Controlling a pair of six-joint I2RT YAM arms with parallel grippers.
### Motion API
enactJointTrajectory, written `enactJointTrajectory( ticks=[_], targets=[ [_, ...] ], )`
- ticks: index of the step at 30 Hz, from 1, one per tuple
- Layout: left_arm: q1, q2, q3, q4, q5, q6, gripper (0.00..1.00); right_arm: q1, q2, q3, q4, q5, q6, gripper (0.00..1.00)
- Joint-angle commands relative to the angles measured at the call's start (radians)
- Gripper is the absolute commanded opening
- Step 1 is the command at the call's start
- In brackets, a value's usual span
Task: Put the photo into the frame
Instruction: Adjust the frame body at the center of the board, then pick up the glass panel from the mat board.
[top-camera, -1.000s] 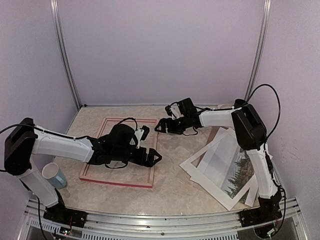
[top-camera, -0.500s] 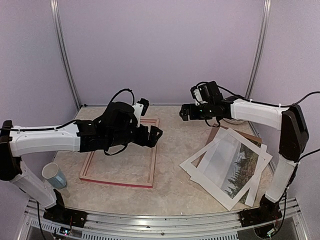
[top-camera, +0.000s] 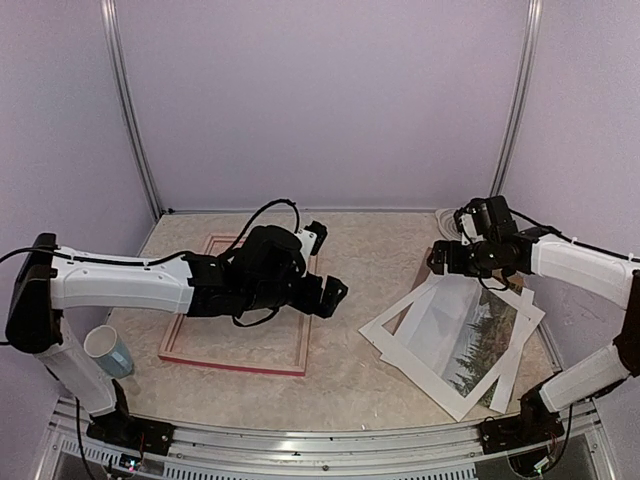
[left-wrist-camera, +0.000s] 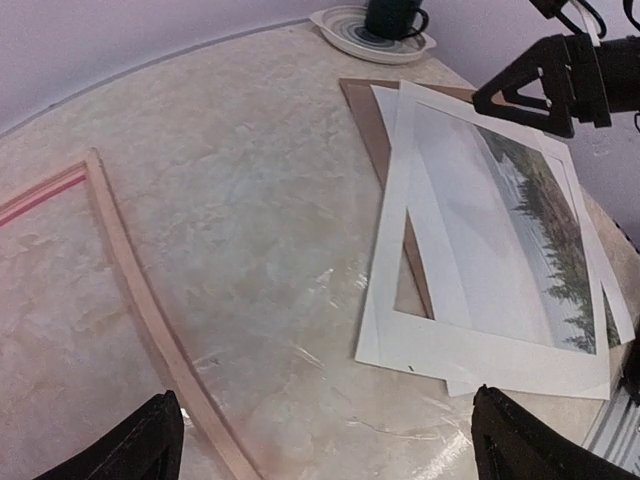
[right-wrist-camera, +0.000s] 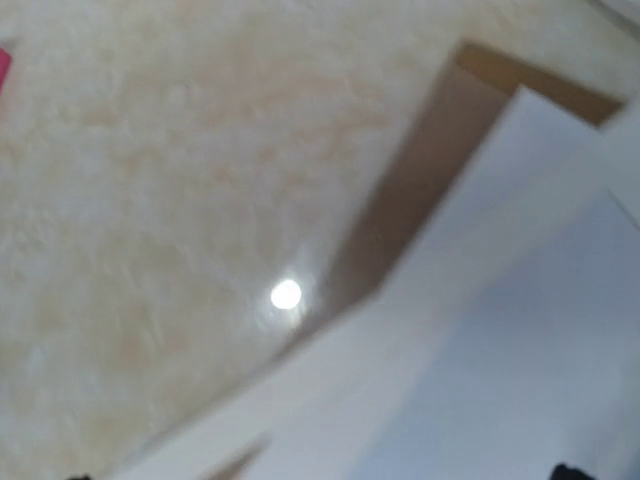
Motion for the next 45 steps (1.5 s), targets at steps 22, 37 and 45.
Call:
enactJointTrajectory(
  ticks=[22,37,45],
  targets=[
    [-0.021,0.246,0.083,0.053,0.447,-0.365,0.99,-0.162,-0.175,-0.326,-0.010,-0.050,0.100,0.99],
    [0.018,0.353,0.065,0.135,0.536,-0.400,0.99,-0.164,-0.140,-0.389,0.050,-0.067,0.123,0.99],
    [0.016,0.398,0.082,0.137,0.549,-0.414,0.99,-0.164,-0.120,-0.412,0.062,-0.066,0.132,0.99]
  ],
)
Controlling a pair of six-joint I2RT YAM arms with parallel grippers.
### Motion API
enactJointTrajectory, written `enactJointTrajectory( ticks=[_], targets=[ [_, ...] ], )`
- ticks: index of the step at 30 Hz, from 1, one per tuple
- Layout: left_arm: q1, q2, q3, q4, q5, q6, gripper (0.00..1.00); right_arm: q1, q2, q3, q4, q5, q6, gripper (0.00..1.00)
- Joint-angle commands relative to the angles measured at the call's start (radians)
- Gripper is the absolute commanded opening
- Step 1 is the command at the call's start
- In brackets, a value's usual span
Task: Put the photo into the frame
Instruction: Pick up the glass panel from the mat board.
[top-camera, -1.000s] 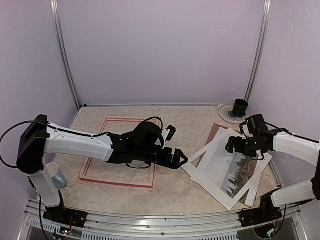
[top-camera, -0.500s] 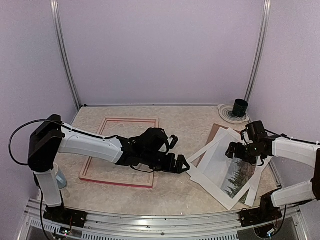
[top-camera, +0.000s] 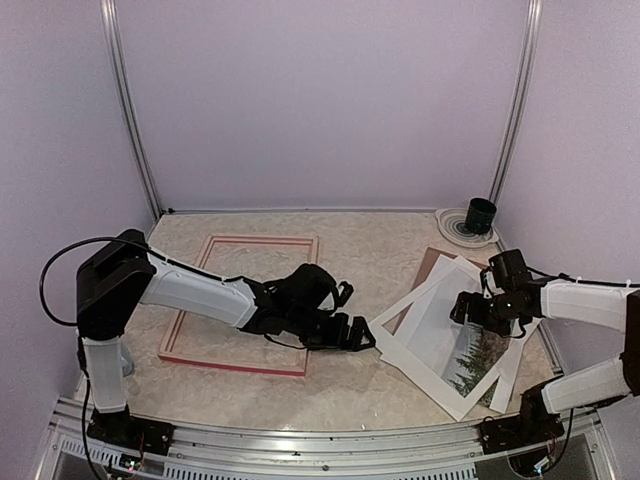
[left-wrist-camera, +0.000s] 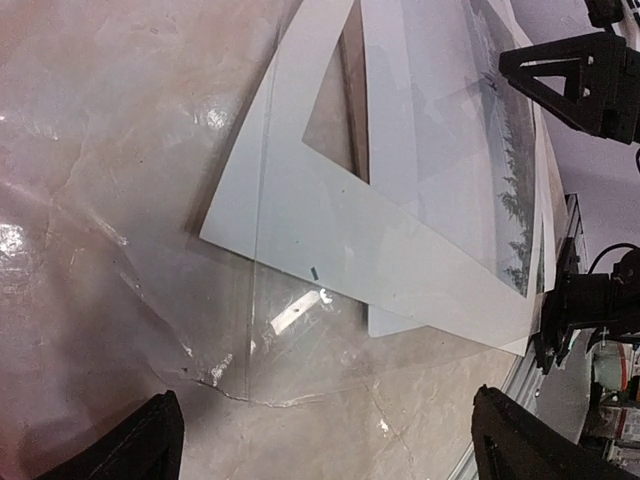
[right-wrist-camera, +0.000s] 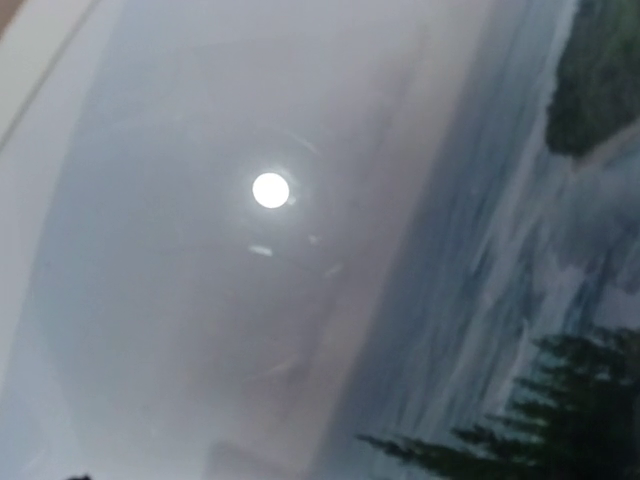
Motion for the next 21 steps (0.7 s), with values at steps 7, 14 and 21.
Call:
enactJointTrajectory(
  ticks=[7,14,21],
  targets=[
    [-0.009,0.057,0.045,0.022,0.042,-0.027,0.99,-0.013,0.016,-0.021,0.019,0.005,0.017,0.99],
    [-0.012,0.078,0.056,0.023,0.064,-0.062,0.99,-0.013,0.019,-0.028,0.019,0.011,0.017,0.99],
    [-0.012,0.098,0.073,0.014,0.093,-0.133,0.99,-0.013,0.021,-0.033,0.019,0.016,0.018,0.99]
  ],
)
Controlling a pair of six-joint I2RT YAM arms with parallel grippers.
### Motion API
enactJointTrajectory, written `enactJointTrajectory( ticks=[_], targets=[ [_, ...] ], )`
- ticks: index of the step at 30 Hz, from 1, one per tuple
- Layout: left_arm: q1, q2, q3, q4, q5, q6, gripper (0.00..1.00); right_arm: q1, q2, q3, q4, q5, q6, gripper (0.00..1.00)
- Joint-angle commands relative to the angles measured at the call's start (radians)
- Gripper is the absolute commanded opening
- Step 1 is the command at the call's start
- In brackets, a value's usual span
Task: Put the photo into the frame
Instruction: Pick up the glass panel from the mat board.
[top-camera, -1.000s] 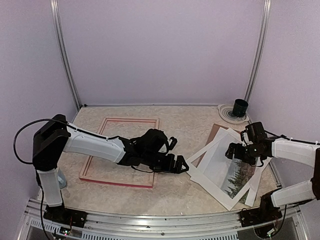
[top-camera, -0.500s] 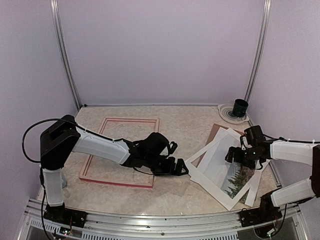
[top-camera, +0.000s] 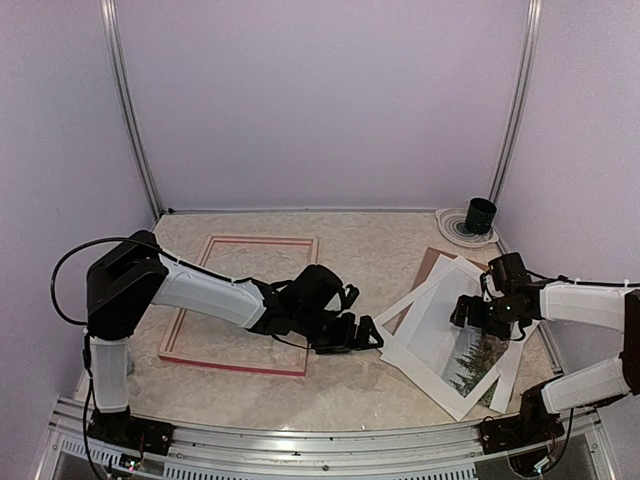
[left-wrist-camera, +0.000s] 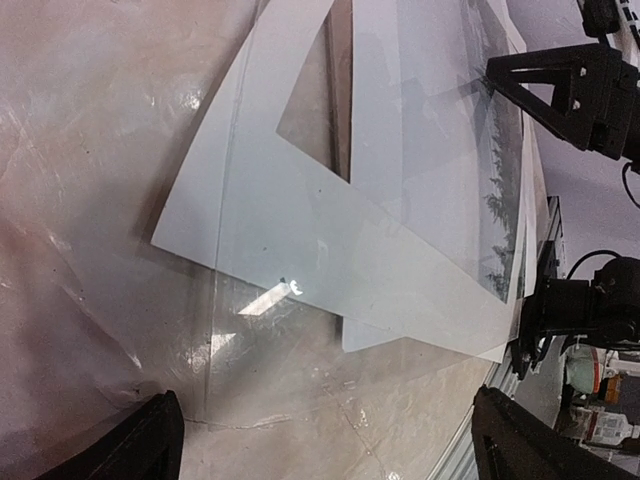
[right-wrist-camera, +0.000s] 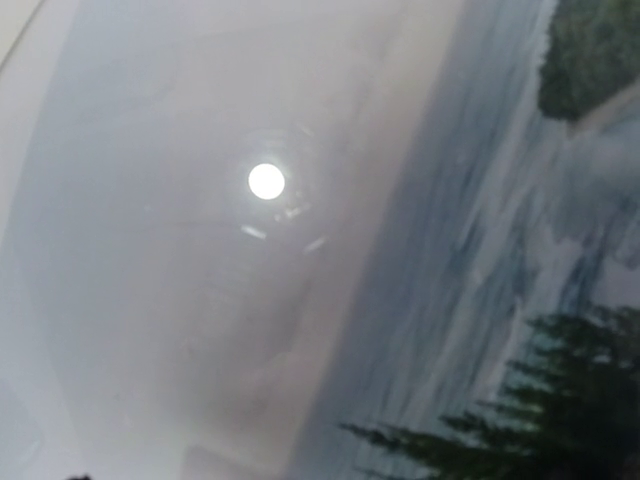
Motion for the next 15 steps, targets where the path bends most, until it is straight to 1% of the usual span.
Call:
enactJointTrajectory(
  ticks=[1,9,15],
  targets=[
    [-0.007,0.041,0.038,-0.019,0.038,-0.064,0.99,-0.013,0.010,-0.011,0.009,0.013,0.013,0.99],
    [-0.003,0.081,0.078,-0.060,0.088,-0.130,0.99,-0.013,0.007,-0.013,0.009,0.023,0.013,0.99],
    [0.008,0.079,0.043,0.035,0.133,-0.171,0.99,-0.013,0.013,-0.014,0.011,0.019,0.005,0.99]
  ],
)
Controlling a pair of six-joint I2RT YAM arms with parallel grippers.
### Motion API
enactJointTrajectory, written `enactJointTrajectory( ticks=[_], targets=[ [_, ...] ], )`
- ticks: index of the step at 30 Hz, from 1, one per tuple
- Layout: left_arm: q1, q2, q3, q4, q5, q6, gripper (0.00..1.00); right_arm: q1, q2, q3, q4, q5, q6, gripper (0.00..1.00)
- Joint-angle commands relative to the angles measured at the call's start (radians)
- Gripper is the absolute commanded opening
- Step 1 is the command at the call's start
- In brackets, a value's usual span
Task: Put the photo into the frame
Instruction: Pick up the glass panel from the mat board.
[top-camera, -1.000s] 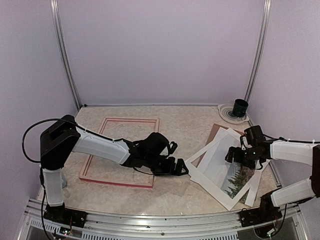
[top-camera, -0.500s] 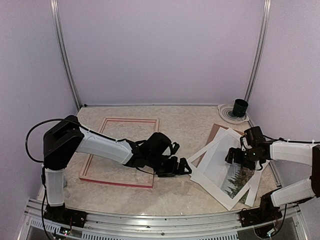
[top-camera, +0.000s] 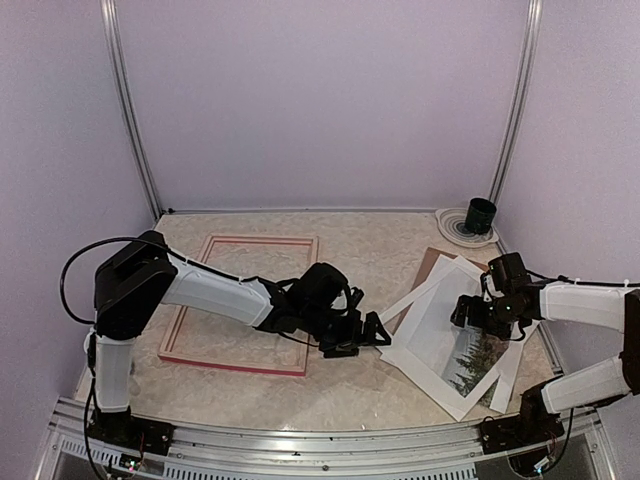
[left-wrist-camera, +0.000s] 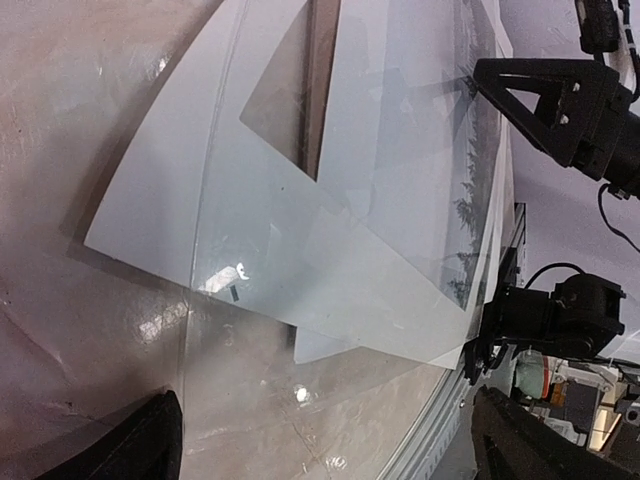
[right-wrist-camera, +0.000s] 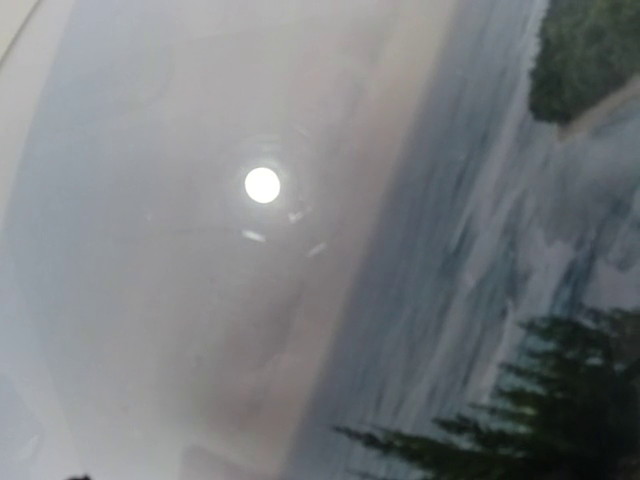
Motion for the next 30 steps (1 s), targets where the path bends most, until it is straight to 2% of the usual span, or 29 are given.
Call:
enactJointTrajectory(
  ticks=[1,25,30],
  targets=[
    [0.007,0.030,-0.025,0.047,0.057,-0.045,0.99,-0.013,0.015,-0.012,0.008,0.011,0.002,0.99],
    [0.030,0.028,-0.106,0.327,0.171,-0.196,0.99,-0.013,0.075,-0.048,0.048,-0.015,0.007,0.99],
    [0.029,0.033,-0.103,0.343,0.183,-0.206,0.99,-0.013,0.075,-0.048,0.051,-0.017,0.006,0.99]
  ],
)
